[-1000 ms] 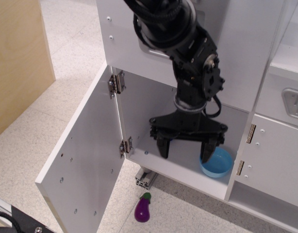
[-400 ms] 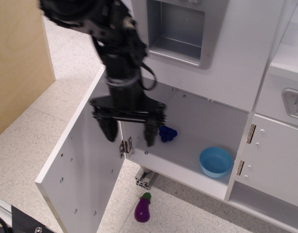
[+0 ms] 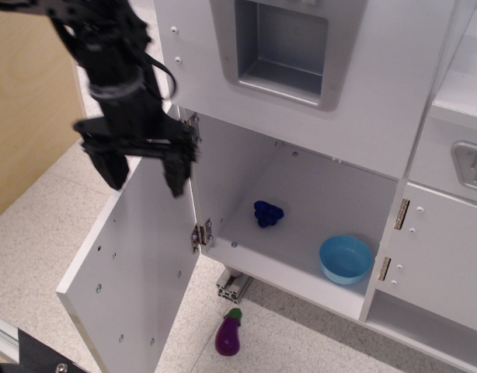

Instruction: Close low fridge

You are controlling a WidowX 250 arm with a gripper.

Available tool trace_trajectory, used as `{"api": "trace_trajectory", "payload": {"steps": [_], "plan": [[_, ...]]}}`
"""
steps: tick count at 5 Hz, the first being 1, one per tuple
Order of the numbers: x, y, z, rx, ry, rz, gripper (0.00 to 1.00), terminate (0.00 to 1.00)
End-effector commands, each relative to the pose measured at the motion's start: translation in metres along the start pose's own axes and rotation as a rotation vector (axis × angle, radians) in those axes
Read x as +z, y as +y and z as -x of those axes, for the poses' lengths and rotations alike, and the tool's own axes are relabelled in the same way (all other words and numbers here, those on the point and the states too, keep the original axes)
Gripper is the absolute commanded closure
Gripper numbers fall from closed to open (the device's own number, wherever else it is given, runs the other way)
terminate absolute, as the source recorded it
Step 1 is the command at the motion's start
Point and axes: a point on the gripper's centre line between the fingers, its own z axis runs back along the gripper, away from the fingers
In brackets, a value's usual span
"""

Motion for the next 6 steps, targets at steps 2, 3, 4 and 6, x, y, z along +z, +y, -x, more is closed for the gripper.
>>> {"api": "trace_trajectory", "payload": {"steps": [2, 3, 4, 6], "plan": [[-0.017, 0.031, -0.01, 0.026, 0.077, 0.028, 0.0, 0.0], [-0.022, 0.026, -0.007, 0.034, 0.117, 0.093, 0.0, 0.0], [-0.037, 0.015, -0.002, 0.03, 0.103, 0.09, 0.0, 0.0], [-0.051, -0.026, 0.008, 0.059, 0.011, 0.065, 0.0, 0.0]]}}
